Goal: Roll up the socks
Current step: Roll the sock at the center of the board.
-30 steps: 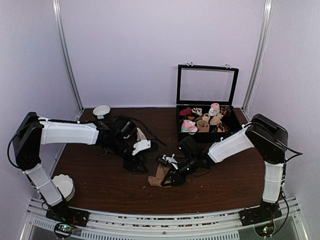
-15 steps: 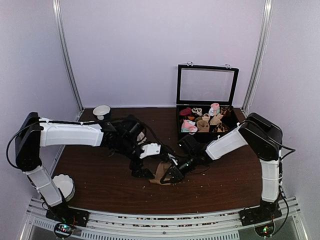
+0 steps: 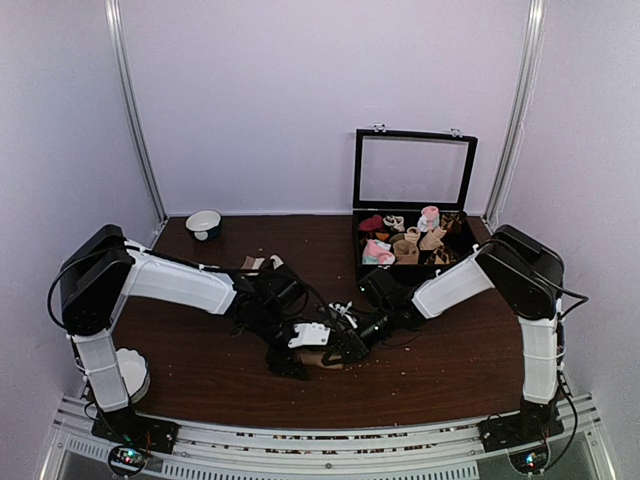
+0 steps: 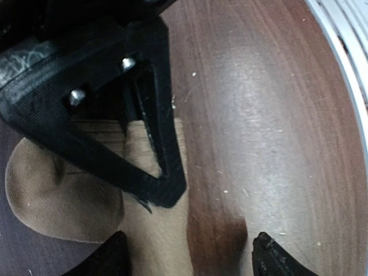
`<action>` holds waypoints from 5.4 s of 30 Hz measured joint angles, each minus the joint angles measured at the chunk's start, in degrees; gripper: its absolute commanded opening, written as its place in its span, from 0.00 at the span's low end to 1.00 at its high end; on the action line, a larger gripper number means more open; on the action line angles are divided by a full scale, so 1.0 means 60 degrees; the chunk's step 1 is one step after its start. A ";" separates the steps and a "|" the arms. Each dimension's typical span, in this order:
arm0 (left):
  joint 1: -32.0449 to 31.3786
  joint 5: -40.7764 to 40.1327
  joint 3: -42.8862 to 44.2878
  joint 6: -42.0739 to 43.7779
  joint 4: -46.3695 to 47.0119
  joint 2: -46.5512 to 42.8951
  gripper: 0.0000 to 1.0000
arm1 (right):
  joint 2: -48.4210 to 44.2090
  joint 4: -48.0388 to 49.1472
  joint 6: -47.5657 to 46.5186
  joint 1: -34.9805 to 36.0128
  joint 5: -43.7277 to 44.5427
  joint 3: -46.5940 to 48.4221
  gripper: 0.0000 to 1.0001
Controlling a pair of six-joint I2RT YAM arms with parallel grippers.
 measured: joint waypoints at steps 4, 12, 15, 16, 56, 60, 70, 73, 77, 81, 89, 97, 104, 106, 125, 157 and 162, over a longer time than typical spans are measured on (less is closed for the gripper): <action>0.0000 -0.0124 0.0299 0.0055 0.0058 0.0346 0.41 | 0.0004 0.0007 0.0018 -0.0004 -0.0011 0.0000 0.09; 0.0066 0.0011 0.1515 0.0270 -0.0863 0.1122 0.08 | -0.0135 0.0379 0.0127 -0.0084 -0.0058 -0.0302 0.27; 0.0098 0.0157 0.1676 0.0277 -0.1056 0.1235 0.07 | -0.0255 0.0561 0.0226 -0.0098 -0.0036 -0.0459 0.32; 0.0124 0.0219 0.1749 0.0273 -0.1144 0.1282 0.07 | -0.0280 0.0627 0.0270 -0.0098 -0.0036 -0.0488 0.35; 0.0204 0.1027 0.4277 -0.0550 -0.4783 0.2867 0.05 | -0.7246 0.4503 0.0900 0.0299 0.7169 -0.6710 1.00; 0.0379 0.1883 0.5271 -0.0637 -0.5952 0.3654 0.04 | -0.7941 0.4237 -0.0739 0.2229 0.8105 -0.7034 0.89; 0.0707 0.3829 0.6113 -0.0940 -0.8225 0.4896 0.01 | -0.6655 0.3315 -0.3289 0.4838 1.0411 -0.6357 0.66; 0.0707 0.4211 0.6116 -0.1060 -0.8801 0.5158 0.02 | -0.5537 0.3027 -0.4036 0.4936 1.0440 -0.5278 0.57; 0.0707 0.4397 0.6229 -0.1188 -0.9264 0.5388 0.02 | -0.4306 0.2863 -0.4892 0.4936 1.0284 -0.3942 0.48; 0.0707 0.4422 0.6433 -0.1308 -0.9493 0.5541 0.02 | -0.3570 0.2361 -0.5435 0.4943 0.9898 -0.3027 0.46; 0.0714 0.4433 0.6663 -0.1432 -0.9745 0.5719 0.02 | -0.3479 0.1541 -0.5730 0.5034 0.9566 -0.2779 0.47; 0.0765 0.4597 0.6754 -0.1446 -0.9908 0.5847 0.04 | -0.3089 0.1311 -0.5810 0.5045 0.9544 -0.2612 0.39; 0.0780 0.4623 0.6757 -0.1443 -0.9919 0.5847 0.25 | -0.2681 0.1326 -0.5941 0.5045 0.9967 -0.2317 0.19; 0.0820 0.4707 0.6765 -0.1417 -0.9956 0.5850 0.39 | -0.2670 0.1330 -0.5854 0.5038 1.0098 -0.2310 0.10; 0.2820 0.0466 0.2725 -0.2805 -0.4721 0.0579 0.98 | -0.2772 0.1880 -0.3071 0.2371 0.6047 -0.2674 0.00; 0.2452 0.0761 0.3792 -0.4422 -0.0386 0.2342 0.97 | -0.1599 0.0929 -0.3701 0.0656 0.2335 -0.1566 0.00; 0.1861 0.2044 0.4273 -0.3880 -0.1359 0.2962 0.97 | -0.1603 0.0852 -0.3996 0.0678 0.2299 -0.1545 0.00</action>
